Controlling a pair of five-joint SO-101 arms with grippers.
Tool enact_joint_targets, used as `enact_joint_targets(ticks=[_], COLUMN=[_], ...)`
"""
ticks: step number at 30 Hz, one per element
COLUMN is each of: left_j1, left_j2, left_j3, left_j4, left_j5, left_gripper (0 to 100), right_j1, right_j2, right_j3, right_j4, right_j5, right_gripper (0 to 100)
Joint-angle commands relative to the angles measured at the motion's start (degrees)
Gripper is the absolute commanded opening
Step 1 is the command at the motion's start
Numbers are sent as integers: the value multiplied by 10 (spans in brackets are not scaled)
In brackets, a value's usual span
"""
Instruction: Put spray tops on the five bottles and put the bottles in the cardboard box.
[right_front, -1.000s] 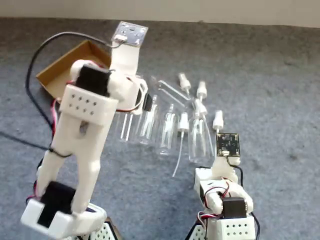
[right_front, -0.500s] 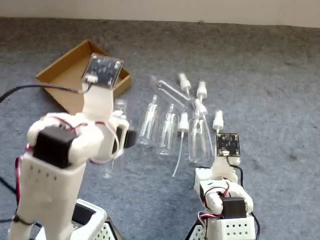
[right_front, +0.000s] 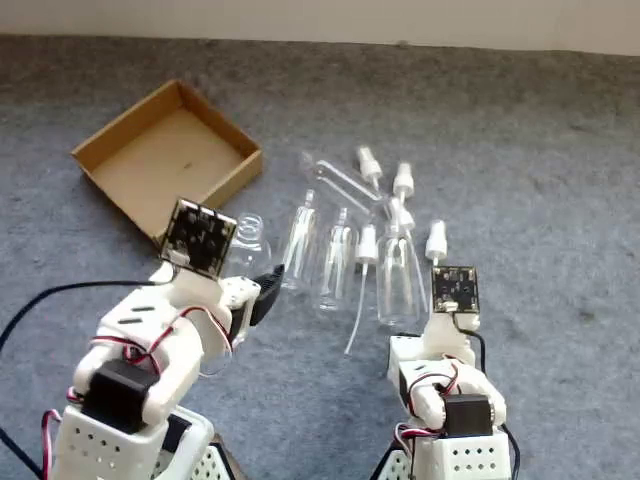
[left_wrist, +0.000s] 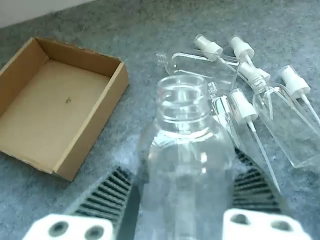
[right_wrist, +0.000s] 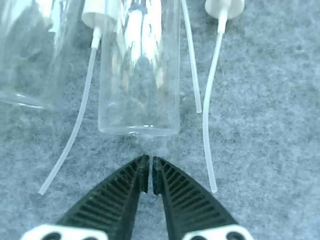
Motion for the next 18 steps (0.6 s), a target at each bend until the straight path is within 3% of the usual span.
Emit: enact_joint_targets(ticks=[1,6,11,18], left_j1=[4,9,66,73], left_j2=[-78,-164,-242,-252], left_j3=[83,167,261,298], left_j4=[-84,-151,-213,-223], left_j5=[-9,-8,-9,-9], left_gripper=[102,101,98,98], right_j1=[-3,-2,-2,-2], right_j2=[-7,-7,-7,-7], right_j3=[86,86,76,11], right_j4=[-32,-98,-140,-138], right_j5=[-6,-6,-5,-5], right_gripper=[22,22,24,24])
